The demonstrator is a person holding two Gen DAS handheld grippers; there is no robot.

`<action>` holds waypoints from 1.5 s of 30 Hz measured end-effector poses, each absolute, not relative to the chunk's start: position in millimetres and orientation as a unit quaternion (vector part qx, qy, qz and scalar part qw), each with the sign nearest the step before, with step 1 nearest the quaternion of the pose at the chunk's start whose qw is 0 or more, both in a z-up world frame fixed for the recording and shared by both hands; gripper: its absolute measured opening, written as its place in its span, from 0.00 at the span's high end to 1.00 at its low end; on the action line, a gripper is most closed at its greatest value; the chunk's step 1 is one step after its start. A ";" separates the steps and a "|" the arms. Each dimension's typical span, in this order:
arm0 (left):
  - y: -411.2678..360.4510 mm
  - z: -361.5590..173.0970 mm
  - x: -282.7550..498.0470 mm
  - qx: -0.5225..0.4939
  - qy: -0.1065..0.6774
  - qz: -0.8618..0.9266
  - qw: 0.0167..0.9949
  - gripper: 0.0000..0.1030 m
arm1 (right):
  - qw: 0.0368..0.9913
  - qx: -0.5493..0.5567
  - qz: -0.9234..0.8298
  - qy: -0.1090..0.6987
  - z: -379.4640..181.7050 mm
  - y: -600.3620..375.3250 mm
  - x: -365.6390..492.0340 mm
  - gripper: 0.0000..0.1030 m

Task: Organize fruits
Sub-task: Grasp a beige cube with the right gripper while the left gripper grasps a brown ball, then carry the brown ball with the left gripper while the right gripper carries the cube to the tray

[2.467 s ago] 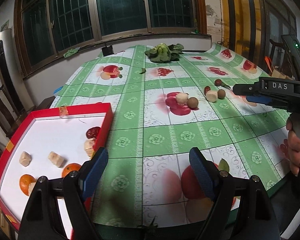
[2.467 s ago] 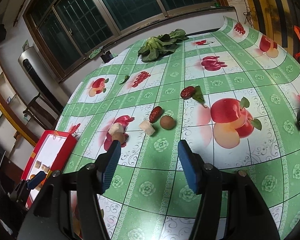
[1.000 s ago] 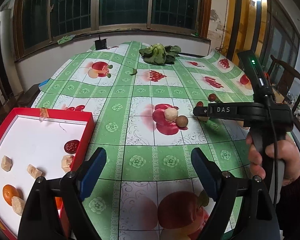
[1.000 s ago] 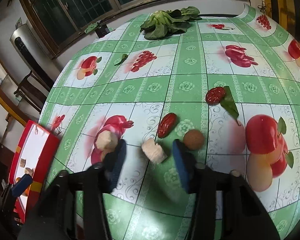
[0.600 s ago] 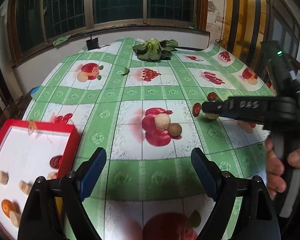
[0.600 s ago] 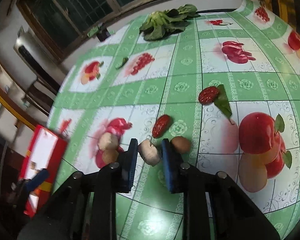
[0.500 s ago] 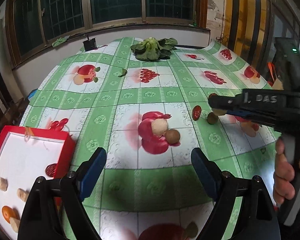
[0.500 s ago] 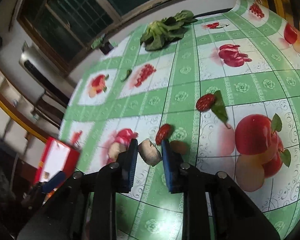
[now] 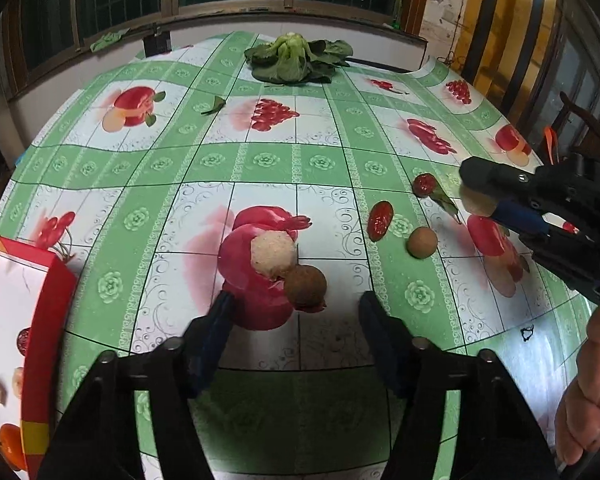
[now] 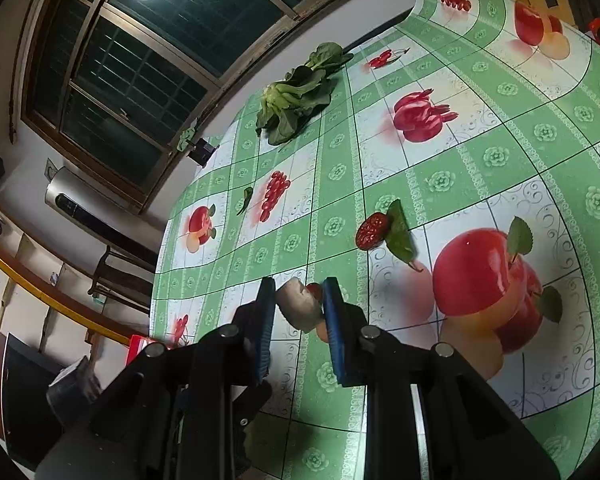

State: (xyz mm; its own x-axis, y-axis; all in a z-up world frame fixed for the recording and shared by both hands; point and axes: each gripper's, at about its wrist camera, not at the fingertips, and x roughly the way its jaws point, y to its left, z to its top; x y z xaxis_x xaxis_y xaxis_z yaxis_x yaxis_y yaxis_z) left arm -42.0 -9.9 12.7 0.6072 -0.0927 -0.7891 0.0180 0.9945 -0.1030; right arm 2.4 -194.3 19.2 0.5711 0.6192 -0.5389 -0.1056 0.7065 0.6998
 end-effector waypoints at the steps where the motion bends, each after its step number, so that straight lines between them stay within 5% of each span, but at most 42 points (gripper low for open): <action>1: -8.9 11.2 -40.1 -0.048 0.445 -0.032 0.894 0.52 | 0.828 0.315 0.221 0.408 19.6 -194.3 2.2 0.75; 4: -9.2 10.5 -37.7 -0.049 0.442 -0.030 0.895 0.54 | 0.827 0.317 0.223 0.407 19.7 -195.0 2.0 0.75; 11: -9.9 10.5 -33.9 -0.057 0.439 -0.035 0.896 0.79 | 0.825 0.315 0.230 0.410 18.9 -192.1 2.8 0.75; 37: 43.4 85.1 -133.6 -0.046 0.329 -0.021 0.943 0.79 | 0.849 0.287 0.206 0.393 17.5 -193.2 -0.3 0.75; 45: 75.3 101.8 -164.5 -0.059 0.293 -0.003 0.954 0.79 | 0.885 0.276 0.170 0.334 30.7 -199.2 -17.9 0.75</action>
